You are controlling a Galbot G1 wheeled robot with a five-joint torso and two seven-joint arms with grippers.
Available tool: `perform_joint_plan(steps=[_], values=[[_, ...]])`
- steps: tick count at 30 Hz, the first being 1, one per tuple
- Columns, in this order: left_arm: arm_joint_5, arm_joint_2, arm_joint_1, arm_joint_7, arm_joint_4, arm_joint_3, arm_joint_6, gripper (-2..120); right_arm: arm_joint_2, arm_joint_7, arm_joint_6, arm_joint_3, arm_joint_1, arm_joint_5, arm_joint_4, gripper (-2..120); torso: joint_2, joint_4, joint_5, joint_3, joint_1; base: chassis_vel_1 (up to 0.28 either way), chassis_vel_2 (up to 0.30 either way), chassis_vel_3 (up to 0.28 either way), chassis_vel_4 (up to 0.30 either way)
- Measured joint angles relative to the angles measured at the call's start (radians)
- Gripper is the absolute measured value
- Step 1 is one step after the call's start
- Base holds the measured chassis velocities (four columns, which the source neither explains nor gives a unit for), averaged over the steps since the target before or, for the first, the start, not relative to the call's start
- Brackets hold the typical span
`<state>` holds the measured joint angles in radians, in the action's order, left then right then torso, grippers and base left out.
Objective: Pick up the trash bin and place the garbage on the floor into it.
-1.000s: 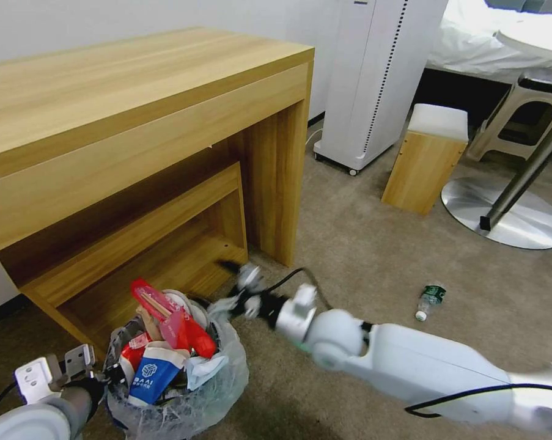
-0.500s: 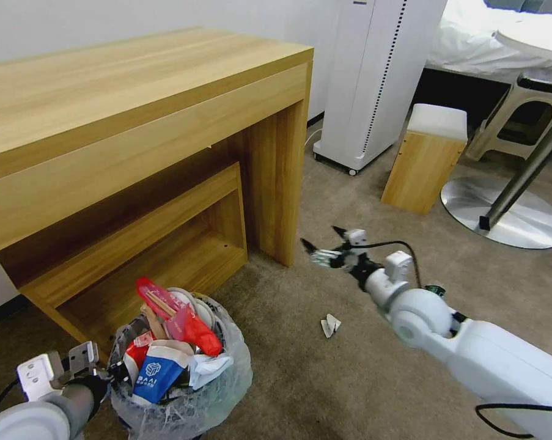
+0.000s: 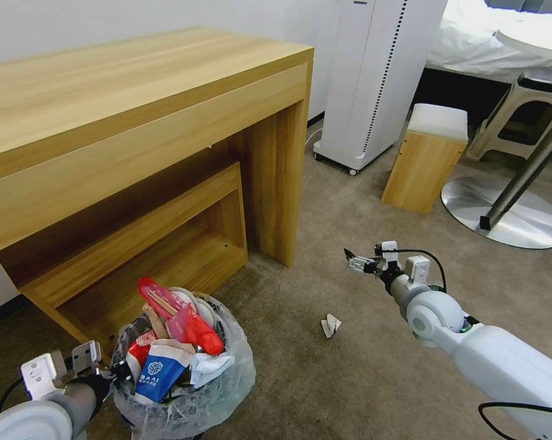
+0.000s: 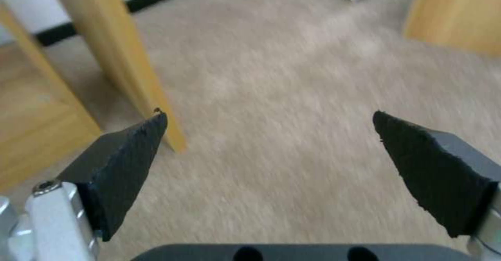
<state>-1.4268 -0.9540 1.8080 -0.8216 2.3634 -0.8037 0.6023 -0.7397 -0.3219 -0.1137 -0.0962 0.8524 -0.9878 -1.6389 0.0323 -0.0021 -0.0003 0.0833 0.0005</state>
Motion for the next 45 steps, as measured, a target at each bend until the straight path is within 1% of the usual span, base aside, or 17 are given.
perform_joint_plan(steps=[2,3,6,8,9,12,13,14,16,17,18,20,25,35,37,42,45], values=[[0.003,0.001,-0.002,0.001,-0.004,0.002,0.0,0,-0.024,0.001,0.0,0.036,0.055,0.017,0.034,100,0.0,-0.0003,0.0006,0.0,0.0,0.0,0.0,0.0,0.0],[0.003,0.001,-0.002,0.001,-0.004,0.002,0.0,0,-0.024,0.001,0.0,0.036,0.055,0.017,0.034,100,0.0,-0.0003,0.0006,0.0,0.0,0.0,0.0,0.0,0.0],[0.008,0.004,-0.004,0.001,-0.014,0.006,0.0,0,-0.046,0.06,0.025,0.051,0.085,0.048,0.095,100,0.0,-0.0003,0.0004,0.0,0.0,0.0,0.0,0.0,0.0],[0.009,0.005,-0.005,0.001,-0.016,0.007,0.0,0,-0.05,0.071,0.028,0.051,0.086,0.05,0.107,100,0.0,-0.0002,0.0004,0.0,0.0,0.0,0.0,0.0,0.0],[0.015,0.005,-0.006,0.001,-0.021,0.012,-0.001,0,-0.055,0.099,0.038,0.041,0.083,0.056,0.142,100,0.0,-0.0001,-0.0001,0.0,0.0,0.0,0.0,0.0,0.0],[0.02,0.003,-0.006,0.005,-0.024,0.016,-0.001,0,-0.062,0.133,0.059,0.015,0.072,0.061,0.179,100,0.0,-0.0004,0.0,0.0,0.0,0.0,0.0,0.0,0.0],[0.025,0.002,-0.006,0.008,-0.026,0.017,-0.001,0,-0.069,0.158,0.077,-0.003,0.062,0.065,0.206,100,0.0,-0.0003,0.0003,0.0,0.0,0.0,0.0,0.0,0.0],[0.034,0.0,-0.005,0.015,-0.032,0.019,-0.001,0,-0.085,0.208,0.116,-0.038,0.044,0.071,0.258,100,0.0,-0.0001,0.0,0.0,0.0,0.0,0.0,0.0,0.0],[0.036,0.0,-0.005,0.016,-0.033,0.02,-0.001,0,-0.091,0.225,0.13,-0.049,0.039,0.071,0.274,100,0.0,-0.0001,-0.0001,0.0,0.0,0.0,0.0,0.0,0.0],[0.042,0.0,-0.004,0.02,-0.037,0.022,-0.001,0,-0.114,0.258,0.157,-0.072,0.032,0.079,0.317,100,0.0,0.0,0.0003,0.0,0.0,0.0,0.0,0.0,0.0],[0.042,0.0,-0.004,0.02,-0.037,0.022,-0.001,0,-0.114,0.258,0.157,-0.072,0.032,0.079,0.317,100,0.0,0.0,0.0003,0.0,0.0,0.0,0.0,0.0,0.0],[0.049,-0.002,-0.004,0.024,-0.042,0.024,-0.001,0,-0.153,0.267,0.166,-0.094,0.028,0.1,0.368,100,0.0,-0.0002,0.0002,0.0,0.0,0.0,0.0,0.0,0.0],[0.049,-0.001,0.005,0.024,-0.039,0.023,-0.001,0,-0.198,0.251,0.157,-0.101,0.033,0.122,0.406,100,0.0,-0.0001,0.0001,0.0,0.0,0.0,0.0,0.0,0.0],[0.055,0.003,0.02,0.021,-0.037,0.016,-0.002,0,-0.25,0.257,0.157,-0.098,0.035,0.124,0.481,100,0.0,-0.0002,0.0002,0.0,0.0,0.0,0.0,0.0,0.0],[0.055,0.003,0.02,0.021,-0.037,0.017,-0.002,0,-0.28,0.298,0.188,-0.1,0.024,0.14,0.535,100,0.0,-0.0003,0.0,0.0,0.0,0.0,0.0,0.0,0.0],[0.059,0.001,0.02,0.022,-0.039,0.02,-0.002,0,-0.308,0.325,0.207,-0.105,0.016,0.159,0.576,100,0.0,-0.0001,0.0003,0.0,0.0,0.0,0.0,0.0,0.0],[0.069,-0.002,0.025,0.024,-0.041,0.023,-0.002,0,-0.354,0.339,0.213,-0.111,0.013,0.176,0.61,100,0.0,-0.0001,0.0002,0.0,0.0,0.0,0.0,0.0,0.0]])
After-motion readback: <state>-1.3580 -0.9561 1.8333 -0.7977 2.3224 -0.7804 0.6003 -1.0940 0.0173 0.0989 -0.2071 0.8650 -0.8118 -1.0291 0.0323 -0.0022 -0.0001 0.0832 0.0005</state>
